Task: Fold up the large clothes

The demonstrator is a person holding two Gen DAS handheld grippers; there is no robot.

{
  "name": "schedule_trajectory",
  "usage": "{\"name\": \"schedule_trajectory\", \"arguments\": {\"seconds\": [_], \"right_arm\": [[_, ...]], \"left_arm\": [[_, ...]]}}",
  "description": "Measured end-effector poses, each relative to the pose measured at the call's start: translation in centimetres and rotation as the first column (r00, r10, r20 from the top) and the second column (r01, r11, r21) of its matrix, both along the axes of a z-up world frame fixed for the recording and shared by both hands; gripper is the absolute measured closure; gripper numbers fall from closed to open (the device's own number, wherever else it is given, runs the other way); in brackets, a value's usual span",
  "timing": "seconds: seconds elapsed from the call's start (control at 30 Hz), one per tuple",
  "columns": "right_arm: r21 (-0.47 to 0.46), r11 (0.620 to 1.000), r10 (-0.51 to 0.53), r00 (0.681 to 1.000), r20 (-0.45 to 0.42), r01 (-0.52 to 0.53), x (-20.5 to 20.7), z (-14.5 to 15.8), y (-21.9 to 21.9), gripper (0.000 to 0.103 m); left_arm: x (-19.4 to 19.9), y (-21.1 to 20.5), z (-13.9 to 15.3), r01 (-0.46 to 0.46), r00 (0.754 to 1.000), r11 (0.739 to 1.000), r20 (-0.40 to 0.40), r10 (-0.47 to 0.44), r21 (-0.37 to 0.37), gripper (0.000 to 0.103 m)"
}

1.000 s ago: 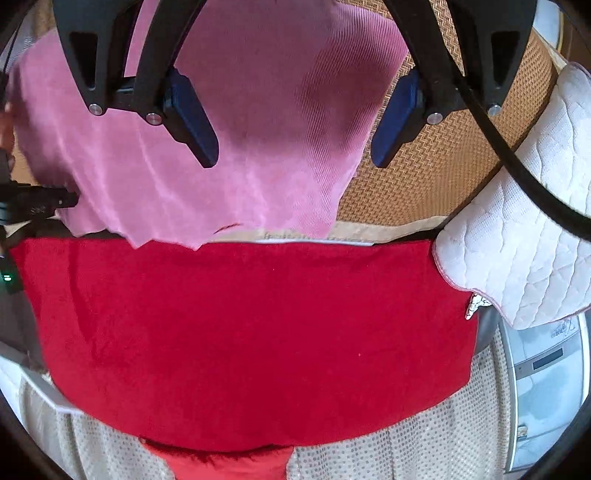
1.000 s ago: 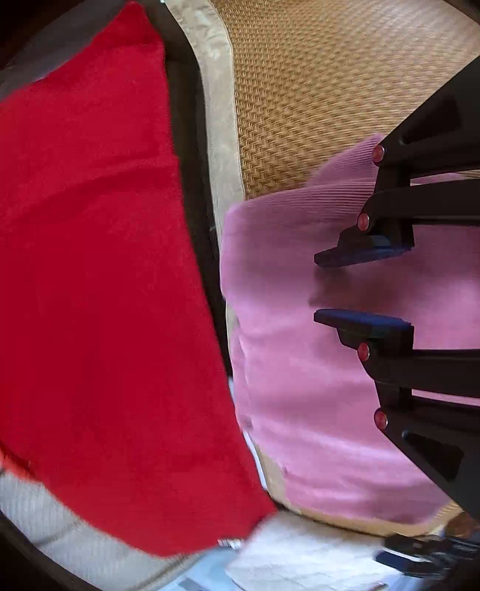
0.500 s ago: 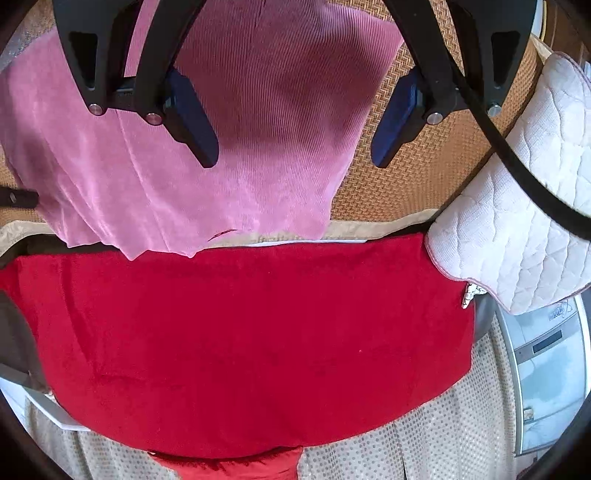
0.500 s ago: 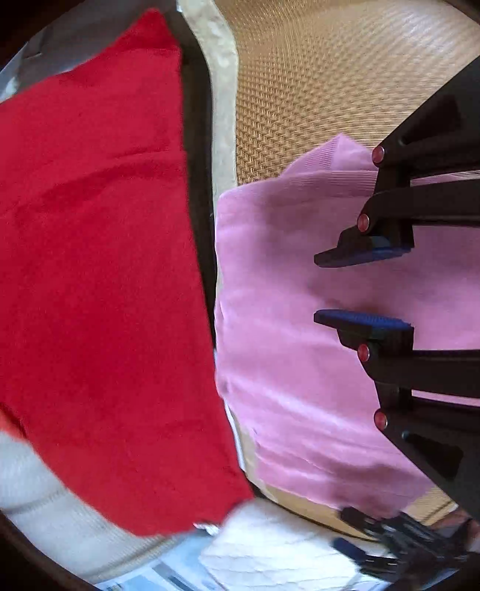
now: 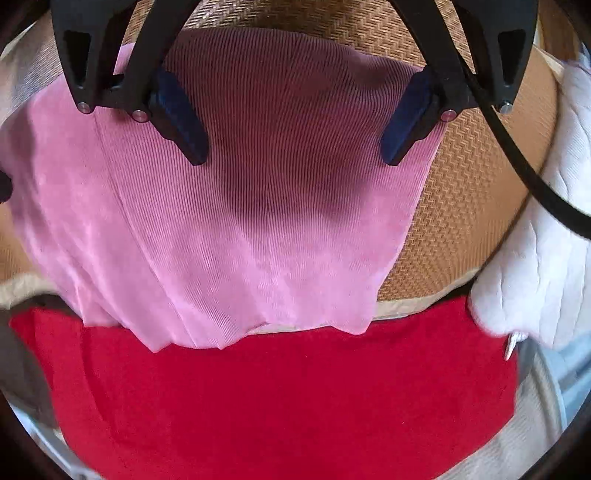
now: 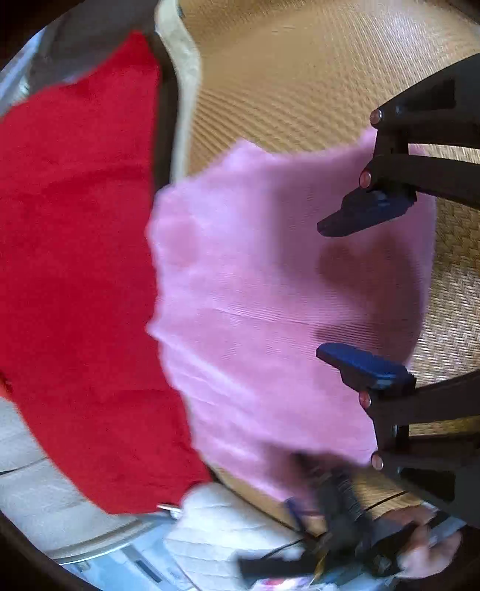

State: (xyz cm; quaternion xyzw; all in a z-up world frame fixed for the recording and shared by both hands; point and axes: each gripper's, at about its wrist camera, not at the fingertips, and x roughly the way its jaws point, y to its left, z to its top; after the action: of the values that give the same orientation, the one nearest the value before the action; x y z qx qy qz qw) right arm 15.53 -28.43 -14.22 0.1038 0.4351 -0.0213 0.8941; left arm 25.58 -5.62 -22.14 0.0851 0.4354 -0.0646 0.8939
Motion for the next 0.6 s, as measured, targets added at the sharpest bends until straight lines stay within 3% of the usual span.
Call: {"name": "schedule_trajectory", "arguments": {"seconds": [0.2, 0.43, 0.6], "right_arm": [[-0.161, 0.987, -0.002, 0.991, 0.133, 0.024, -0.9, 3.3, 1.4, 0.040], [-0.283, 0.958, 0.002, 0.988, 0.152, 0.042, -0.7, 3.6, 1.6, 0.038], [-0.313, 0.948, -0.006, 0.986, 0.164, 0.057, -1.0, 3.9, 1.5, 0.038]], "left_arm": [[-1.2, 0.9, 4.1, -0.016, 0.983, 0.992, 0.179, 0.038, -0.122, 0.008], [-2.0, -0.6, 4.6, 0.003, 0.973, 0.991, 0.228, 0.028, -0.135, 0.008], [-2.7, -1.8, 4.8, 0.032, 0.968, 0.993, 0.251, -0.003, -0.113, 0.008]]}}
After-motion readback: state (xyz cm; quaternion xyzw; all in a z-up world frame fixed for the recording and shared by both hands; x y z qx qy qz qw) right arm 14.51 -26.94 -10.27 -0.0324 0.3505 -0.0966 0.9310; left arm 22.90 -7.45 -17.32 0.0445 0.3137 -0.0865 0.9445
